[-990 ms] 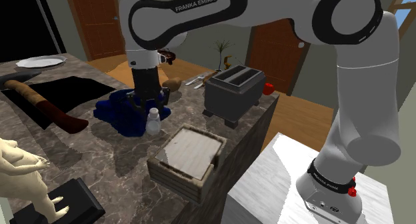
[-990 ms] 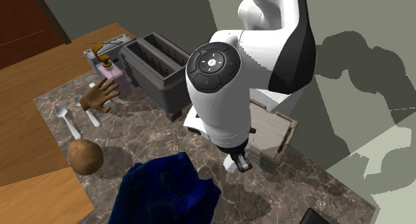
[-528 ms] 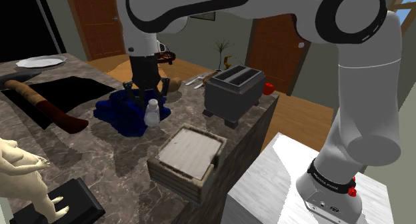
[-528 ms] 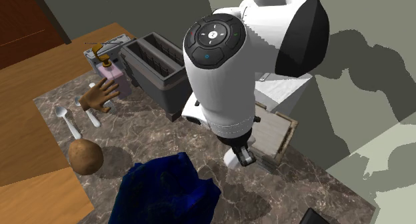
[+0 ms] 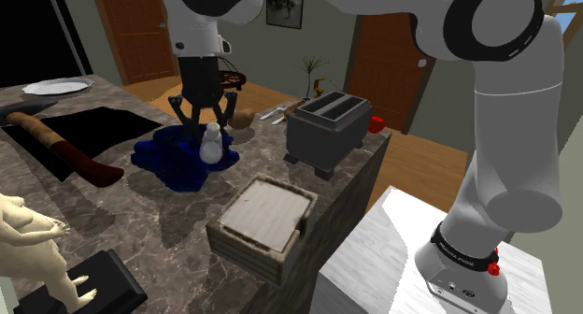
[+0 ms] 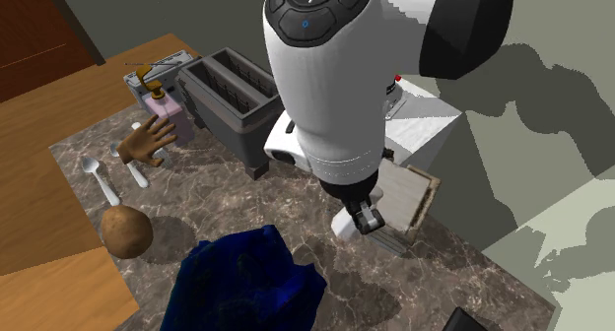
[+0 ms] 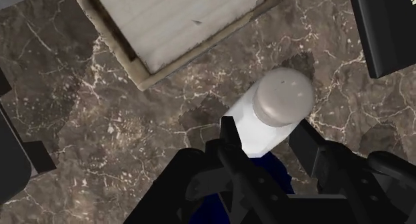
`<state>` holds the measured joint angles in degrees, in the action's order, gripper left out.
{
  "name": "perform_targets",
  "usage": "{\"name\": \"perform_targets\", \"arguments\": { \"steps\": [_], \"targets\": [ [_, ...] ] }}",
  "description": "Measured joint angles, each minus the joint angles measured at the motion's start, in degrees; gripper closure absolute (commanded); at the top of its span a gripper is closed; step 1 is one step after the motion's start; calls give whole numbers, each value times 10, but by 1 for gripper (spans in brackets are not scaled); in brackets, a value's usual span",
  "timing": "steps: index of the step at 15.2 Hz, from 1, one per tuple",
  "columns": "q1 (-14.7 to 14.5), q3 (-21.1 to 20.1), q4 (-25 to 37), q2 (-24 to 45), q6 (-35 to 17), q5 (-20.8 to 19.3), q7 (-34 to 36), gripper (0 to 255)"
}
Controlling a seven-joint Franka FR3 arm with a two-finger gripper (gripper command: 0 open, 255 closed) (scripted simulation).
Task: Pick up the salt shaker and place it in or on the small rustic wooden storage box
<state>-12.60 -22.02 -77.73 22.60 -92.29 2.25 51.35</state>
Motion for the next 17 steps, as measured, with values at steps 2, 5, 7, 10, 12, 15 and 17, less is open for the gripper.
{"name": "perform_targets", "arguments": {
  "steps": [2, 5, 7, 10, 12, 15, 17],
  "targets": [
    [7, -3, -41, -34, -9, 11, -2, 255],
    [19, -9, -138, -110, -34, 38, -9, 255],
    [23, -12, -196, -161, -44, 57, -13, 255],
    [26, -14, -273, -232, -55, 86, -21, 255],
    [26, -13, -318, -277, -57, 104, -28, 255],
    [24, -15, -349, -291, -75, 110, -30, 255],
    [23, -15, -362, -291, -88, 111, -32, 255]
  ]
}}
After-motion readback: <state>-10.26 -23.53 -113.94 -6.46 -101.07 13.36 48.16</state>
